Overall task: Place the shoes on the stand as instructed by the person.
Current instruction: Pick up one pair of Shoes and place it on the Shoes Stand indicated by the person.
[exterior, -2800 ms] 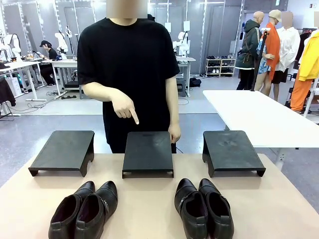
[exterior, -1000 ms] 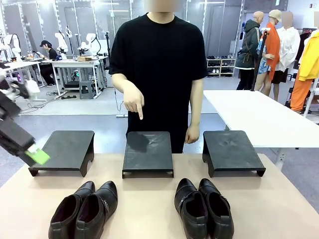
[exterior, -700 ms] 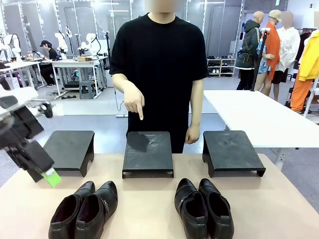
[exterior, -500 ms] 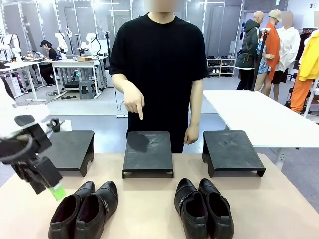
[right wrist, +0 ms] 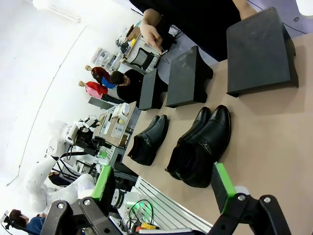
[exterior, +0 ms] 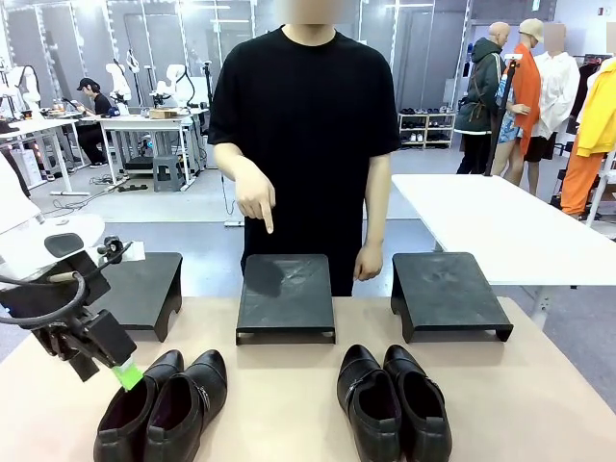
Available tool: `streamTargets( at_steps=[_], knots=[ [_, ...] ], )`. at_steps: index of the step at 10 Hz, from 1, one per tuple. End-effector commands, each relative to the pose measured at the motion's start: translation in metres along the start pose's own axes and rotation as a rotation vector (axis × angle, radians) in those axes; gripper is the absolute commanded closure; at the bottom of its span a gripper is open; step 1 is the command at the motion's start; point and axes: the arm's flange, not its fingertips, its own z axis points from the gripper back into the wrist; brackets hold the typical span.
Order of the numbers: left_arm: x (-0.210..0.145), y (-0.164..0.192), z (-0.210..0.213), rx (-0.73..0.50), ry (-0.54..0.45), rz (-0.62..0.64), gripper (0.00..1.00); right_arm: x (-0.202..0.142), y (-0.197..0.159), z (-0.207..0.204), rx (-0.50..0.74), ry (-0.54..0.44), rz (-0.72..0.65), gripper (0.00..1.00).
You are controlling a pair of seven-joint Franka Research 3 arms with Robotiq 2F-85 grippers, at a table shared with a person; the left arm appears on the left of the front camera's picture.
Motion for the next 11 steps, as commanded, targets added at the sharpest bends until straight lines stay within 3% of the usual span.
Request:
streamTargets(
  at_steps=[1,4,6,9,11],
  knots=[
    [-0.002,-0.001,-0.004,0.015,0.019,-0.002,0.00,0.001,0.000,0.001,0.014,-0.009,0.015,0.00],
    [0.000,-0.001,-0.001,-0.002,0.008,-0.012,0.00,0.001,0.000,0.001,0.014,-0.009,0.015,0.00],
    [0.017,-0.015,-0.028,0.100,0.094,0.171,0.00,0.001,0.000,0.001,0.014,-0.009,0.015,0.00],
    [0.031,-0.015,-0.055,0.105,0.068,0.246,0.00,0.001,0.000,0.001,0.014,-0.009,0.015,0.00],
    [0.035,-0.010,-0.074,0.233,0.064,0.309,0.00,0.001,0.000,0.001,0.014,-0.009,0.015,0.00]
  ],
)
